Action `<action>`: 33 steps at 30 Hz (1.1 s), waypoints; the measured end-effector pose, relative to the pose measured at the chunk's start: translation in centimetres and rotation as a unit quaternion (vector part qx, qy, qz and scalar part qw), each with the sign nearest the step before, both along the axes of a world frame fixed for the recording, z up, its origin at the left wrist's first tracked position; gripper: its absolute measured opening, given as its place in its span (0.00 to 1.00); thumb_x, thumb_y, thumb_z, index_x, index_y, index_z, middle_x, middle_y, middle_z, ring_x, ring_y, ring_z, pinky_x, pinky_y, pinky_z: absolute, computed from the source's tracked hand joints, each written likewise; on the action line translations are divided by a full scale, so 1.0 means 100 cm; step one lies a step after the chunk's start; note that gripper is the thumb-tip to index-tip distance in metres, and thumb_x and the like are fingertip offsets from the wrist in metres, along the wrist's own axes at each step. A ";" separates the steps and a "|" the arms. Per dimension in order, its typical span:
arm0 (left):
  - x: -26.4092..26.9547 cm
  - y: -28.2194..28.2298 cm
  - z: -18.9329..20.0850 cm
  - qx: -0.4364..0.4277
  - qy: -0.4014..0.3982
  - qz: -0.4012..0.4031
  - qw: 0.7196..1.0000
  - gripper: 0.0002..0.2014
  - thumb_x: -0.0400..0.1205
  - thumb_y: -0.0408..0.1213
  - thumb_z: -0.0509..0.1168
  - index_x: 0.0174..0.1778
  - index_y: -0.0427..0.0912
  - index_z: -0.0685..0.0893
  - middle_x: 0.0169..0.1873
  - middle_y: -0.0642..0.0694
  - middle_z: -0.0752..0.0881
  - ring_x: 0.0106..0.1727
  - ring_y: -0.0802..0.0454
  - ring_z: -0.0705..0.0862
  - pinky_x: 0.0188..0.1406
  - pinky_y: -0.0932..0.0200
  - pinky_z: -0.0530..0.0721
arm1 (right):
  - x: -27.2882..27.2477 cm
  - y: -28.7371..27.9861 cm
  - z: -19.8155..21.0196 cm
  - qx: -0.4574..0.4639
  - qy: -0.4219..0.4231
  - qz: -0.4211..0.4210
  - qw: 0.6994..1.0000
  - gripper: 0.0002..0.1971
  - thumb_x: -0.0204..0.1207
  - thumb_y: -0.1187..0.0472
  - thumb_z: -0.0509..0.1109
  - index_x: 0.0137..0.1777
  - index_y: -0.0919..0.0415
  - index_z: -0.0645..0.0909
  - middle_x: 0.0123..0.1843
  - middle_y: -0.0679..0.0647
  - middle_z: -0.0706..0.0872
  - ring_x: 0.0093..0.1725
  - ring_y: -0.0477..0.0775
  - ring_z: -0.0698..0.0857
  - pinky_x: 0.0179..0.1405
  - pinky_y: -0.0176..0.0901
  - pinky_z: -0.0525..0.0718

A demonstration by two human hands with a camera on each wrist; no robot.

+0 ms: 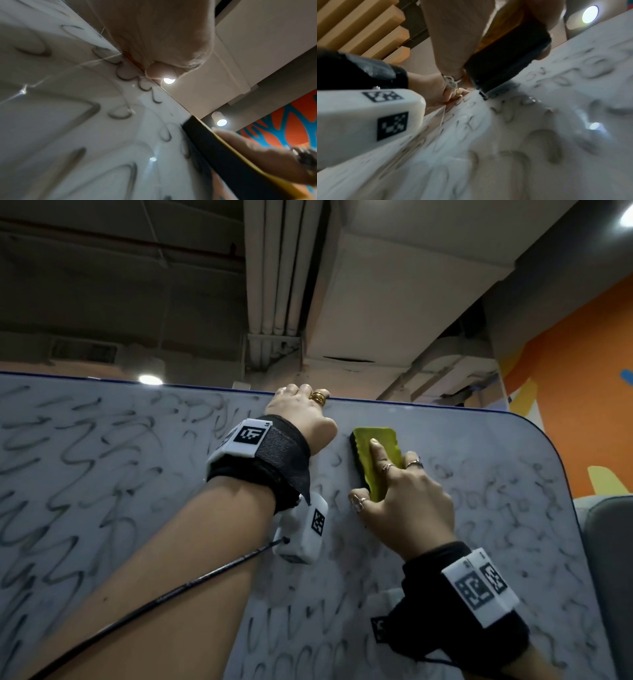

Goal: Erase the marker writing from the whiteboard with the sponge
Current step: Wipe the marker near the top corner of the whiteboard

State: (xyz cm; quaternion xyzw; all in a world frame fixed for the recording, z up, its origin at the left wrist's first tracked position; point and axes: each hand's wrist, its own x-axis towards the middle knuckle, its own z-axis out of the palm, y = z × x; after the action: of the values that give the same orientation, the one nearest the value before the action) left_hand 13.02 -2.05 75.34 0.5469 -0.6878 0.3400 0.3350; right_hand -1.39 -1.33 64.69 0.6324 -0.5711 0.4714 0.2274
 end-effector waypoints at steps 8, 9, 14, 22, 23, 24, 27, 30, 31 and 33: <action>0.008 0.010 0.004 0.027 -0.032 0.004 0.999 0.33 0.78 0.39 0.53 0.82 0.51 0.57 0.75 0.43 0.67 0.77 0.43 0.60 0.79 0.51 0.58 | -0.008 -0.001 0.019 -0.034 -0.079 -0.002 0.996 0.34 0.73 0.41 0.63 0.79 0.43 0.59 0.71 0.59 0.71 0.67 0.63 0.75 0.62 0.51 0.74; 0.007 0.010 0.003 0.021 -0.034 0.010 0.999 0.34 0.77 0.39 0.53 0.82 0.51 0.57 0.74 0.43 0.67 0.77 0.43 0.60 0.79 0.51 0.58 | -0.001 -0.001 0.020 -0.039 -0.073 0.006 0.997 0.35 0.73 0.41 0.63 0.80 0.42 0.58 0.72 0.58 0.70 0.68 0.63 0.75 0.62 0.51 0.74; 0.003 0.015 0.000 0.027 -0.037 0.011 0.999 0.38 0.72 0.45 0.52 0.82 0.45 0.58 0.75 0.41 0.67 0.77 0.43 0.62 0.79 0.51 0.58 | 0.029 0.002 0.001 -0.035 0.008 0.022 0.999 0.38 0.71 0.38 0.63 0.80 0.36 0.51 0.75 0.54 0.67 0.66 0.59 0.76 0.62 0.48 0.76; 0.058 0.038 -0.001 -0.001 -0.039 0.067 0.997 0.25 0.79 0.42 0.53 0.72 0.38 0.70 0.72 0.38 0.71 0.74 0.40 0.65 0.76 0.52 0.55 | 0.038 0.002 0.014 -0.039 -0.053 -0.022 0.998 0.36 0.72 0.39 0.63 0.80 0.37 0.55 0.75 0.56 0.69 0.71 0.61 0.73 0.66 0.50 0.73; 0.071 0.039 0.001 0.002 -0.038 0.070 0.997 0.24 0.79 0.42 0.54 0.71 0.38 0.70 0.72 0.37 0.71 0.74 0.40 0.65 0.76 0.52 0.55 | 0.046 0.002 0.021 -0.045 -0.060 -0.020 0.997 0.36 0.73 0.39 0.63 0.80 0.38 0.55 0.74 0.57 0.69 0.71 0.60 0.73 0.66 0.49 0.73; 0.084 0.043 0.002 0.008 -0.040 0.077 0.996 0.24 0.80 0.42 0.53 0.72 0.38 0.70 0.72 0.37 0.70 0.75 0.40 0.65 0.77 0.52 0.54 | 0.054 0.002 0.027 -0.050 -0.066 -0.018 0.996 0.36 0.73 0.39 0.63 0.80 0.38 0.55 0.74 0.57 0.69 0.71 0.60 0.73 0.66 0.50 0.72; 0.110 0.051 0.001 0.009 -0.037 0.073 0.997 0.26 0.82 0.40 0.53 0.77 0.38 0.64 0.74 0.37 0.67 0.77 0.40 0.61 0.78 0.52 0.53 | 0.078 0.001 0.035 -0.062 -0.088 -0.010 0.994 0.36 0.74 0.40 0.63 0.81 0.40 0.54 0.76 0.58 0.67 0.73 0.61 0.71 0.67 0.50 0.71; 0.125 0.051 -0.004 -0.004 -0.041 0.036 0.998 0.23 0.81 0.37 0.53 0.74 0.38 0.67 0.70 0.37 0.70 0.74 0.40 0.64 0.77 0.52 0.54 | 0.091 0.001 0.016 -0.069 -0.084 -0.011 0.994 0.37 0.74 0.41 0.64 0.81 0.40 0.54 0.75 0.58 0.69 0.72 0.61 0.72 0.66 0.51 0.73; 0.128 0.048 -0.005 -0.006 -0.052 0.028 0.998 0.24 0.80 0.37 0.52 0.75 0.39 0.66 0.69 0.38 0.71 0.73 0.40 0.65 0.78 0.52 0.53 | 0.091 0.001 0.008 -0.065 -0.080 -0.020 0.994 0.37 0.73 0.41 0.64 0.81 0.39 0.54 0.75 0.57 0.69 0.72 0.60 0.72 0.66 0.51 0.73; 0.132 0.043 -0.005 -0.009 -0.060 0.020 0.998 0.28 0.79 0.36 0.52 0.78 0.41 0.64 0.70 0.39 0.70 0.74 0.40 0.64 0.80 0.52 0.51 | 0.087 0.002 -0.003 -0.054 -0.083 -0.042 0.994 0.37 0.73 0.40 0.64 0.80 0.37 0.53 0.74 0.56 0.70 0.71 0.59 0.73 0.65 0.53 0.75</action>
State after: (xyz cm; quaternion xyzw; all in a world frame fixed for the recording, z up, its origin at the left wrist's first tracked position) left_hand 26.18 2.20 74.86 0.5362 -0.6926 0.3847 0.2911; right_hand 7.33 -1.17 64.41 0.5528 -0.5879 0.5427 0.2328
